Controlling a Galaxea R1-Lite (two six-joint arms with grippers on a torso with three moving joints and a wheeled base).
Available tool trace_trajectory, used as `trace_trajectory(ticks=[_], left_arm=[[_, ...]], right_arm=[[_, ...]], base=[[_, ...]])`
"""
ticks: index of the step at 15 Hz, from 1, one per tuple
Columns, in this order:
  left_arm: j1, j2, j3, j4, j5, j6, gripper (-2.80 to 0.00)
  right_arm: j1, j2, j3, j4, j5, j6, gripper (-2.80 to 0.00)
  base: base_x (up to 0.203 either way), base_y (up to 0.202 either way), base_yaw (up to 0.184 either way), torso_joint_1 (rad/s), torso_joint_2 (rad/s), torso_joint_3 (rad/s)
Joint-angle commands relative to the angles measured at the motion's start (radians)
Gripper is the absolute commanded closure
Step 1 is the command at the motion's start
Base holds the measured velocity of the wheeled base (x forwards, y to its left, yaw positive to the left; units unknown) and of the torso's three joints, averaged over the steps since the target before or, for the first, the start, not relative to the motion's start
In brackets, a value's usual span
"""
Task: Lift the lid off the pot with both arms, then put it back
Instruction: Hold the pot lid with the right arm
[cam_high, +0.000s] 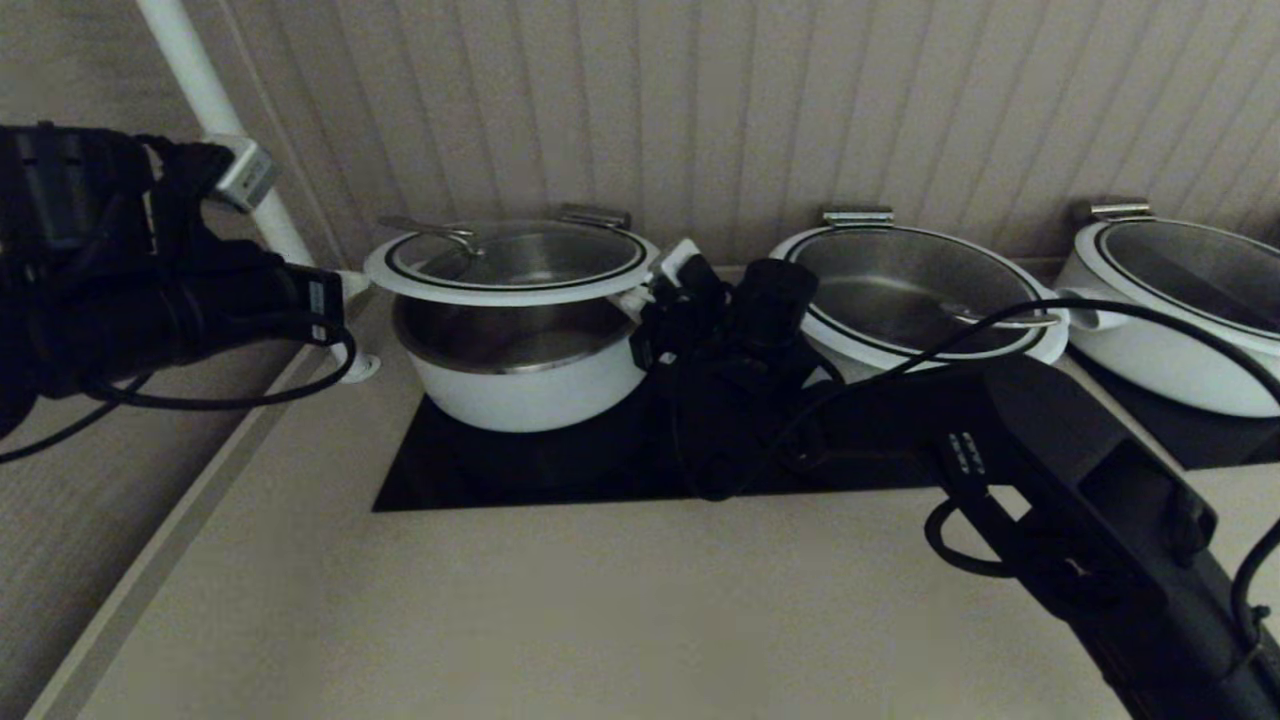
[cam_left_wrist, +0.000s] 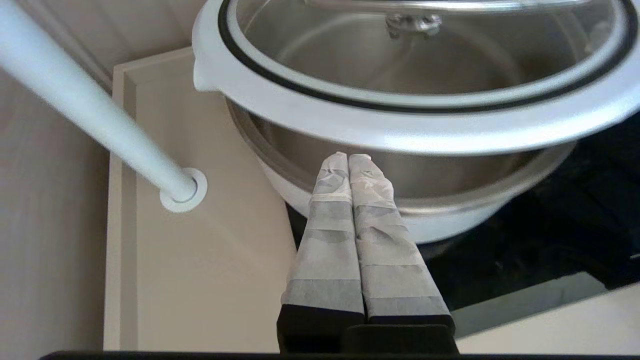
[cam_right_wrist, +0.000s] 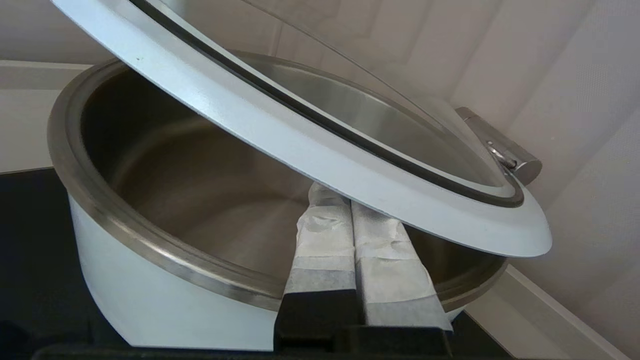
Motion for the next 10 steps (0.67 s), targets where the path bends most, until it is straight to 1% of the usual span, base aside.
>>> trace_trajectory(ticks=[1, 7, 10], left_arm=[[0.002, -0.041, 0.026, -0.002, -0.001, 0.002, 0.00], [0.001, -0.107, 0.142, -0.011, 0.002, 0.005, 0.00], [0.000, -0.115, 0.188, -0.016, 0.001, 0.007, 0.00]], right_arm=[[-0.001, -0.001, -0.002, -0.005, 0.002, -0.002, 0.00], [-0.017, -0.009, -0.002, -0.005, 0.006, -0.002, 0.00], [-0.021, -0.010, -0.002, -0.005, 0.006, -0.002, 0.00]], base=[[0.000, 0.000, 0.000, 0.000, 0.00, 0.000], [0.000, 0.000, 0.000, 0.000, 0.00, 0.000], [0.000, 0.000, 0.000, 0.000, 0.00, 0.000]])
